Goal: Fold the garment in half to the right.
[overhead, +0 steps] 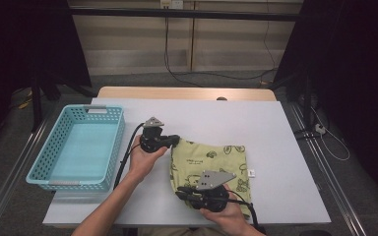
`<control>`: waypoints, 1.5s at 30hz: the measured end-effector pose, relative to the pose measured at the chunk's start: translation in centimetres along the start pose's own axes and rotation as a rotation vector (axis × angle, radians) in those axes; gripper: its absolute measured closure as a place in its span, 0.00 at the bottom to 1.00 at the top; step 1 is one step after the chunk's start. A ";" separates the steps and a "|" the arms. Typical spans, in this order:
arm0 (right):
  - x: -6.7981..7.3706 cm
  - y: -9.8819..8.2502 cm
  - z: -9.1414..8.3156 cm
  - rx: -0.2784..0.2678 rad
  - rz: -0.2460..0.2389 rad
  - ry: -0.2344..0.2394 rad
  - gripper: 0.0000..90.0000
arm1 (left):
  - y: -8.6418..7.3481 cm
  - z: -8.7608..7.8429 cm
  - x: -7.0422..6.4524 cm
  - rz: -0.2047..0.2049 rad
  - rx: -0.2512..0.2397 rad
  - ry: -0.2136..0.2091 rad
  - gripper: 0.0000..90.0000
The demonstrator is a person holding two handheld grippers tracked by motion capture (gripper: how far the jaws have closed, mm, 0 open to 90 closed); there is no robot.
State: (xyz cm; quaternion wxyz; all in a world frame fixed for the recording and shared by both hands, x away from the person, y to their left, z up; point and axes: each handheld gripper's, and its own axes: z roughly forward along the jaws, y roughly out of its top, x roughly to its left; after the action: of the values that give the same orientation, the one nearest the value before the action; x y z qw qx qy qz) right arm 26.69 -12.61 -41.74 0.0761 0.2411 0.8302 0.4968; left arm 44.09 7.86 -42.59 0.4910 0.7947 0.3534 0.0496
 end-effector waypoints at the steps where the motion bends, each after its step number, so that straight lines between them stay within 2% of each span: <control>1: 0.0 0.1 0.0 -0.004 0.004 0.006 0.92 | 0.0 -0.1 0.1 0.006 0.003 0.003 0.95; 4: -0.1 0.4 0.0 -0.007 -0.011 0.004 0.92 | 0.1 -0.4 0.2 -0.007 -0.010 0.005 0.95; 5: 0.0 0.5 0.0 -0.007 -0.013 0.004 0.92 | 0.1 -0.6 0.3 -0.004 0.000 0.006 0.95; 6: 0.1 0.6 0.0 -0.015 -0.001 0.007 0.92 | 0.2 -0.7 0.3 -0.010 -0.005 0.001 0.95; 7: 0.0 0.7 0.0 -0.012 -0.017 0.004 0.92 | 0.2 -0.8 0.3 -0.013 -0.006 0.006 0.95; 12: 0.2 1.2 0.1 -0.028 -0.011 0.013 0.92 | 0.4 -1.6 0.4 -0.024 -0.027 0.006 0.95; 13: 0.2 1.4 0.1 -0.027 -0.024 0.009 0.92 | 0.5 -1.7 0.5 -0.027 -0.036 0.011 0.95; 14: 0.2 1.5 0.2 -0.031 -0.020 0.012 0.92 | 0.5 -2.0 0.6 -0.017 -0.026 0.015 0.95; 18: 0.4 2.1 0.5 -0.046 -0.027 0.016 0.92 | 0.4 -2.4 1.1 -0.023 -0.042 0.037 0.95; 22: 0.3 2.4 0.6 -0.060 -0.033 0.014 0.92 | 0.4 -2.7 1.3 -0.043 -0.034 0.067 0.95; 23: 0.3 2.5 0.7 -0.062 -0.034 0.013 0.92 | 0.5 -2.9 1.5 -0.019 -0.012 0.076 0.95; 24: 0.3 2.5 0.7 -0.065 -0.033 0.012 0.92 | 0.5 -2.9 1.4 -0.040 -0.036 0.076 0.95; 29: 0.6 2.7 1.4 -0.058 -0.039 0.020 0.92 | 0.5 -3.7 2.0 -0.050 -0.039 0.075 0.95; 30: 0.7 2.7 1.5 -0.059 -0.038 0.022 0.92 | 0.4 -3.8 2.2 -0.052 -0.014 0.067 0.95; 31: 0.7 2.7 1.7 -0.058 -0.042 0.024 0.92 | 0.3 -3.9 2.3 -0.048 -0.009 0.084 0.95; 32: 0.7 2.7 1.9 -0.056 -0.044 0.022 0.92 | 0.2 -3.9 2.4 -0.063 -0.016 0.078 0.95; 35: 0.7 3.0 2.3 -0.060 -0.044 0.026 0.92 | 0.3 -4.2 2.7 -0.060 -0.025 0.090 0.95; 36: 0.8 3.1 2.4 -0.062 -0.042 0.026 0.92 | 0.3 -4.3 2.6 -0.085 -0.026 0.085 0.95; 37: 0.8 3.3 2.5 -0.064 -0.047 0.027 0.92 | 0.3 -4.5 2.8 -0.074 -0.019 0.099 0.95; 38: 0.9 3.4 2.5 -0.066 -0.048 0.027 0.92 | 0.3 -4.6 2.8 -0.088 -0.031 0.103 0.95; 39: 0.9 3.6 2.6 -0.070 -0.054 0.027 0.92 | 0.3 -4.8 2.9 -0.080 -0.032 0.110 0.95; 41: 1.0 3.9 2.8 -0.077 -0.055 0.030 0.92 | 0.3 -5.0 2.9 -0.104 -0.031 0.103 0.95; 42: 1.0 4.0 2.8 -0.080 -0.056 0.028 0.92 | 0.3 -5.0 3.1 -0.093 -0.043 0.113 0.95; 43: 1.1 4.0 2.9 -0.081 -0.059 0.029 0.92 | 0.3 -5.1 3.2 -0.077 -0.020 0.118 0.95; 44: 1.1 4.0 3.0 -0.081 -0.057 0.030 0.92 | 0.2 -4.9 3.1 -0.088 -0.011 0.118 0.95; 45: 1.1 3.8 3.0 -0.080 -0.051 0.029 0.92 | 0.2 -4.9 3.2 -0.063 -0.003 0.126 0.95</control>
State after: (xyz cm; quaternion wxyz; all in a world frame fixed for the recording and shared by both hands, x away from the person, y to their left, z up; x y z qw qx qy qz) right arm 28.06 -8.19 -39.82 0.0866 0.2093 0.8166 0.5309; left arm 44.48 13.37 -40.76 0.4704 0.7776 0.4086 0.0847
